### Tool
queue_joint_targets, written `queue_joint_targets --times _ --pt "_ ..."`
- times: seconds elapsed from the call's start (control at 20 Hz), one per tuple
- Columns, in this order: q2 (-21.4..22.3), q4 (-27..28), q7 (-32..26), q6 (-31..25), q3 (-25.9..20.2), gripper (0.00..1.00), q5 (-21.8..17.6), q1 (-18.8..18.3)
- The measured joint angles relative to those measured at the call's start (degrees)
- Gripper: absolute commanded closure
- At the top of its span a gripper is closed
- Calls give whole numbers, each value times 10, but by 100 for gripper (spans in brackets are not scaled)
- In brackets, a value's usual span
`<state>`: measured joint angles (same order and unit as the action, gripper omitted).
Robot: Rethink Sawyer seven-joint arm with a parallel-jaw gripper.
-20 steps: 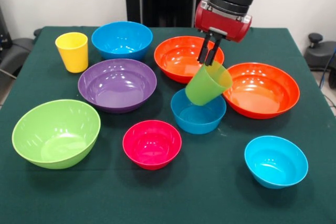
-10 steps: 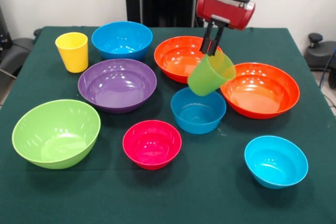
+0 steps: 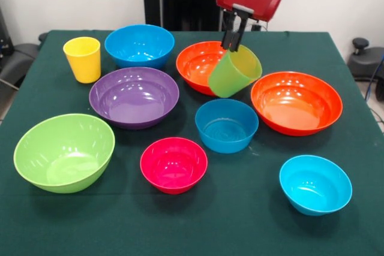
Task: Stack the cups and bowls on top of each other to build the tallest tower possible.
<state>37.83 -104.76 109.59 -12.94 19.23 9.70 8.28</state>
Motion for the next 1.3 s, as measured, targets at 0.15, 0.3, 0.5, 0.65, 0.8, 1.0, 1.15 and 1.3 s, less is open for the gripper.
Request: queue_joint_targets --times 0.15,0.3,0.5,0.65,0.8,1.0,1.15,1.3 --pt "4 -9 0 1 -5 100 -3 -5" --pt "5 -17 0 3 -10 100 -7 -7" --pt "4 -21 0 3 -15 100 -8 -4" --pt "3 -20 0 3 -15 100 -8 3" --pt "1 -20 0 3 -15 100 -8 16" --pt "-6 -15 0 3 -15 100 -8 37" --pt "-15 -11 0 4 -15 100 -8 46" --pt "-24 -7 0 10 -15 100 -8 50"
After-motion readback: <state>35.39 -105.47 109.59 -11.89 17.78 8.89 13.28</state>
